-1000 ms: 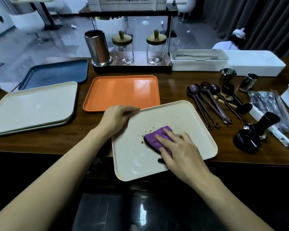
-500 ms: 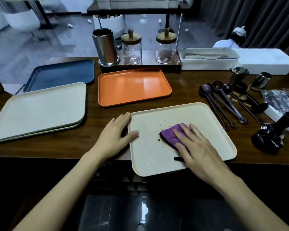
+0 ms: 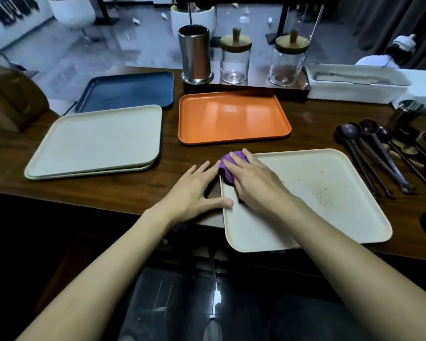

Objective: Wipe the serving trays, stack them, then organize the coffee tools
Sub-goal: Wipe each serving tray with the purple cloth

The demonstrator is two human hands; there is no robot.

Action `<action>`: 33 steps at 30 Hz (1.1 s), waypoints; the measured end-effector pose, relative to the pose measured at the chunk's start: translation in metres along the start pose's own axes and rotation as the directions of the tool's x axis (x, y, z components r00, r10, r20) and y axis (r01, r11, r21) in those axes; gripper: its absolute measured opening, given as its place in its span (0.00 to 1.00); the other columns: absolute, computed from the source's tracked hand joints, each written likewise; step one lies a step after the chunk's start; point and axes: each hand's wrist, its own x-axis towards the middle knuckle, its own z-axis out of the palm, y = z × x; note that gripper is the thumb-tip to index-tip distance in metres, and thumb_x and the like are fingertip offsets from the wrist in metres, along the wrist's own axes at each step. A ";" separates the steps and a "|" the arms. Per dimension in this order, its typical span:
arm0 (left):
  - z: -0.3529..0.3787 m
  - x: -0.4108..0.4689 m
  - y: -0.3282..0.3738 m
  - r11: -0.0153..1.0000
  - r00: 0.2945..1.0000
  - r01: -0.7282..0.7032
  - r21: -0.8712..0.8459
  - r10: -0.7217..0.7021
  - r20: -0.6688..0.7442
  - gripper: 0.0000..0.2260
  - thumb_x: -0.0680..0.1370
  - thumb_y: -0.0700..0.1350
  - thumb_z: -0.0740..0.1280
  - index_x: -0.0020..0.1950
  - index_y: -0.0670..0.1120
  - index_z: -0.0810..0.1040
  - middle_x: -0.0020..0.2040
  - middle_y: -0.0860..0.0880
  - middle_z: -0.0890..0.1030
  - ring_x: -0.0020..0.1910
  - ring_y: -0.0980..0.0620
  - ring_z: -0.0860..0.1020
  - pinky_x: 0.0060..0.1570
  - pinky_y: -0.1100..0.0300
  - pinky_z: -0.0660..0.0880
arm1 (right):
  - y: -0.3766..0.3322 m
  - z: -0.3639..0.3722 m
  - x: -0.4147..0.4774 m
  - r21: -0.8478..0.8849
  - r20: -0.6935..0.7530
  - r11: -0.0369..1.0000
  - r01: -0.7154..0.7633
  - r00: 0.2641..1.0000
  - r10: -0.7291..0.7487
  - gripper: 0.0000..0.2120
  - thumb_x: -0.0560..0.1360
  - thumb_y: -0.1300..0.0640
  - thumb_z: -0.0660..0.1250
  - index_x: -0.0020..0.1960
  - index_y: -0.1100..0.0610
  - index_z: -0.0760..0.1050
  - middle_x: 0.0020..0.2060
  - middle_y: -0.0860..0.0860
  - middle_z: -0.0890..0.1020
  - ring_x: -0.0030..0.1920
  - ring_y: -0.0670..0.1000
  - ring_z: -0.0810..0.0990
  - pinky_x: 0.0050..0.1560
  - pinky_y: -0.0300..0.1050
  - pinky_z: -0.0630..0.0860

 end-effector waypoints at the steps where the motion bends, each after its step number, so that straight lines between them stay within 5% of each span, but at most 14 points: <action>1: 0.000 0.000 0.000 1.000 1.000 0.004 0.002 -0.004 -0.004 0.46 0.73 0.72 0.65 0.83 0.58 0.47 0.83 0.55 0.52 0.83 0.53 0.49 0.80 0.56 0.45 | -0.001 0.002 0.002 0.004 -0.002 1.000 -0.005 1.000 0.005 0.26 0.84 0.53 0.53 0.81 0.48 0.55 0.81 0.46 0.55 0.81 0.55 0.48 0.79 0.51 0.55; 9: -0.003 -0.001 0.005 0.998 0.998 0.044 0.038 -0.045 0.038 0.48 0.71 0.76 0.56 0.84 0.52 0.46 0.84 0.52 0.51 0.82 0.55 0.47 0.80 0.56 0.44 | 0.006 0.009 -0.058 0.002 0.043 0.991 0.131 0.990 -0.131 0.24 0.84 0.52 0.51 0.80 0.48 0.59 0.80 0.46 0.59 0.81 0.55 0.49 0.79 0.53 0.54; 15: -0.004 -0.002 0.009 0.997 0.997 0.059 0.042 -0.061 0.053 0.46 0.72 0.75 0.55 0.84 0.55 0.44 0.84 0.52 0.51 0.83 0.52 0.48 0.81 0.53 0.44 | 0.018 0.011 -0.087 0.023 0.040 0.995 0.097 0.994 -0.098 0.23 0.85 0.53 0.53 0.80 0.46 0.57 0.81 0.44 0.55 0.81 0.53 0.46 0.79 0.48 0.48; 21: -0.001 -0.002 0.018 0.994 0.986 0.107 -0.022 -0.109 -0.128 0.34 0.79 0.67 0.60 0.82 0.55 0.59 0.82 0.53 0.57 0.82 0.51 0.53 0.80 0.50 0.49 | 0.005 0.009 -0.058 0.136 -0.068 0.990 -0.038 0.997 0.047 0.23 0.85 0.54 0.54 0.80 0.45 0.59 0.80 0.44 0.59 0.81 0.52 0.49 0.77 0.47 0.54; 25: -0.001 -0.021 0.013 0.991 0.994 0.084 -0.103 -0.076 0.080 0.48 0.70 0.76 0.61 0.84 0.56 0.51 0.83 0.57 0.51 0.82 0.59 0.45 0.80 0.53 0.40 | 0.002 0.015 -0.058 0.266 -0.171 0.962 -0.059 0.979 0.107 0.20 0.84 0.55 0.58 0.74 0.44 0.70 0.78 0.46 0.65 0.80 0.53 0.54 0.75 0.48 0.59; 28: 0.001 -0.027 0.011 0.998 0.990 0.055 -0.001 -0.054 0.129 0.57 0.65 0.81 0.63 0.84 0.55 0.45 0.83 0.58 0.47 0.81 0.60 0.40 0.80 0.54 0.38 | 0.003 0.014 -0.061 0.191 -0.125 0.981 0.040 0.992 -0.016 0.19 0.84 0.56 0.58 0.72 0.44 0.72 0.78 0.48 0.65 0.80 0.56 0.54 0.76 0.50 0.58; 33: 0.002 -0.025 0.009 0.999 0.992 0.041 0.028 -0.044 0.117 0.57 0.65 0.80 0.64 0.84 0.54 0.45 0.84 0.57 0.48 0.81 0.58 0.41 0.81 0.52 0.40 | 0.006 0.010 -0.079 0.179 0.007 0.953 0.245 0.968 -0.251 0.20 0.84 0.56 0.58 0.73 0.40 0.71 0.78 0.42 0.62 0.81 0.51 0.50 0.76 0.46 0.57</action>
